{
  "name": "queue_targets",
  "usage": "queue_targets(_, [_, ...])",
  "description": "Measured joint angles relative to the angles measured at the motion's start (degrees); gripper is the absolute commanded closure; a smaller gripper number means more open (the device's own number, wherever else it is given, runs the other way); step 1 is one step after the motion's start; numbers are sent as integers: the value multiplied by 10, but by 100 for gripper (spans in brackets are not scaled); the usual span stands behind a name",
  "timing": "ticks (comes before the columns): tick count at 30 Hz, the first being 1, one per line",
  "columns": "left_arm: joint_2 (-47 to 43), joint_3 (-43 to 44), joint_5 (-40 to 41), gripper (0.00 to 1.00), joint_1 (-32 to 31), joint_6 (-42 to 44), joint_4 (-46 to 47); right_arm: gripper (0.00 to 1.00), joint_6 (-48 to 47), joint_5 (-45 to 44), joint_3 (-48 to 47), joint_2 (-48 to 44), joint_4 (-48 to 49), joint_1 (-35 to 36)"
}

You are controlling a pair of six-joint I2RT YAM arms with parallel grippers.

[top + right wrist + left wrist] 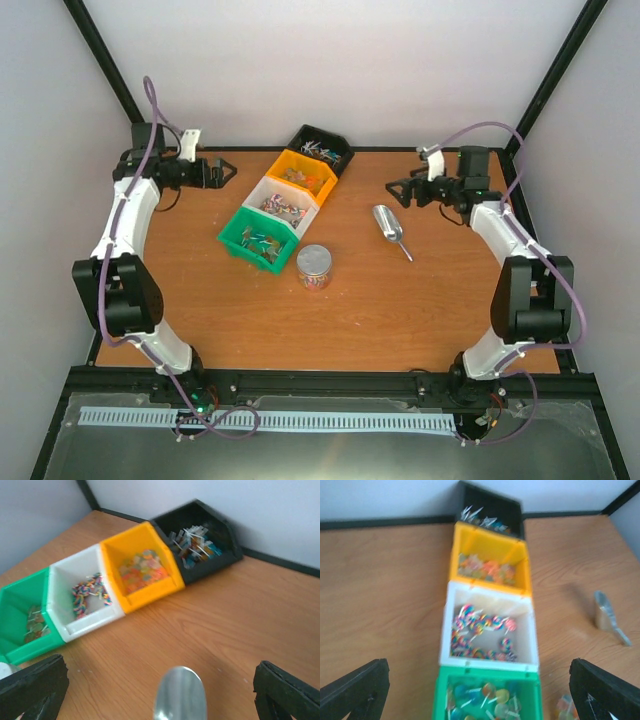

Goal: Pack the candies

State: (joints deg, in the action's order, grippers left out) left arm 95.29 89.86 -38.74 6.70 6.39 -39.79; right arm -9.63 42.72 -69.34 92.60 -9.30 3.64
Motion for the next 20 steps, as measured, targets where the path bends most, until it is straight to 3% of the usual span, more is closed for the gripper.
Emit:
queue_targets(11, [-45,-178,101,0,7,16,30,0,-3,46,64,30,-17,-135])
queue_targets(20, [-54,-227,135,0,7,16,63,0,-28,50,132,31,-15,-162])
